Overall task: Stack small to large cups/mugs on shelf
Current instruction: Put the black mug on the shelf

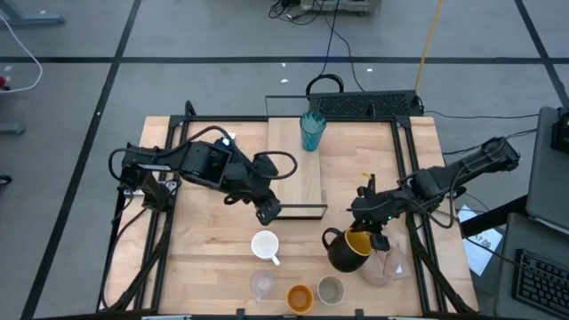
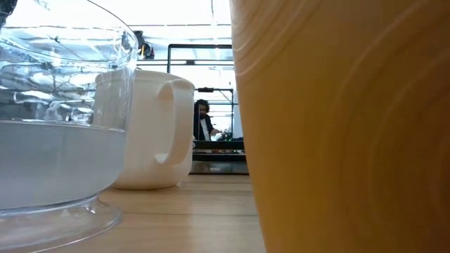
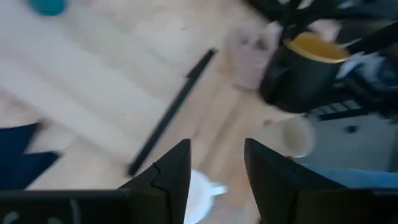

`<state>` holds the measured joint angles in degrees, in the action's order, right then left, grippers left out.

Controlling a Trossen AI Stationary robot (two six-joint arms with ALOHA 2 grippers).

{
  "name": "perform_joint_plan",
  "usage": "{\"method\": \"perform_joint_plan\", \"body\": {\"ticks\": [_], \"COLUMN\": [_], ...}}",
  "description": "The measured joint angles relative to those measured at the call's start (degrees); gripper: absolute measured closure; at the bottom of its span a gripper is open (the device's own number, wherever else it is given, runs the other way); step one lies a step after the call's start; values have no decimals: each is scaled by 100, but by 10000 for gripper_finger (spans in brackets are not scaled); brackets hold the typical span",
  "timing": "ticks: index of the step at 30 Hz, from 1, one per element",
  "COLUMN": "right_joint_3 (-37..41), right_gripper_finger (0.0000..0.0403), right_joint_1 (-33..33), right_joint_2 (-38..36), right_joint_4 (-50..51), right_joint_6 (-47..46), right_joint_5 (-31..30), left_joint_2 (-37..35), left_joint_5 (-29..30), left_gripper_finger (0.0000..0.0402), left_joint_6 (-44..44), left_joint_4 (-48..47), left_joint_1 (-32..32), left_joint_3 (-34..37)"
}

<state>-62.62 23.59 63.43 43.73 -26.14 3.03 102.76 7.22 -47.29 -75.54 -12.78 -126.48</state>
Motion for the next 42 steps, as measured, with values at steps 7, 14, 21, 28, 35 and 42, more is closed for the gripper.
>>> {"method": "perform_joint_plan", "body": {"ticks": [7,14,21,28,35,42], "right_joint_3": [-297,-531,-552,-548,-548,-548], "right_gripper_finger": [402,402,402,402,402,402], "right_joint_1": [2,2,2,12,14,13], "right_joint_2": [-196,-472,-770,-787,-792,-792], "right_joint_4": [-200,-402,-1082,-1020,-1048,-1126], "right_joint_6": [461,678,805,822,826,785], "right_joint_5": [13,26,205,450,784,929], "left_joint_2": [6,114,504,734,958,1066], "left_joint_5": [-647,-1167,-1528,-1937,-2209,-2336], "left_gripper_finger": [252,252,252,252,252,252], "left_joint_6": [-21,-443,-873,-1028,-1290,-1334], "left_joint_4": [1362,2417,2778,3456,3572,3772], "left_joint_1": [0,15,15,22,15,15], "left_joint_3": [0,0,9,4,-5,0]}}
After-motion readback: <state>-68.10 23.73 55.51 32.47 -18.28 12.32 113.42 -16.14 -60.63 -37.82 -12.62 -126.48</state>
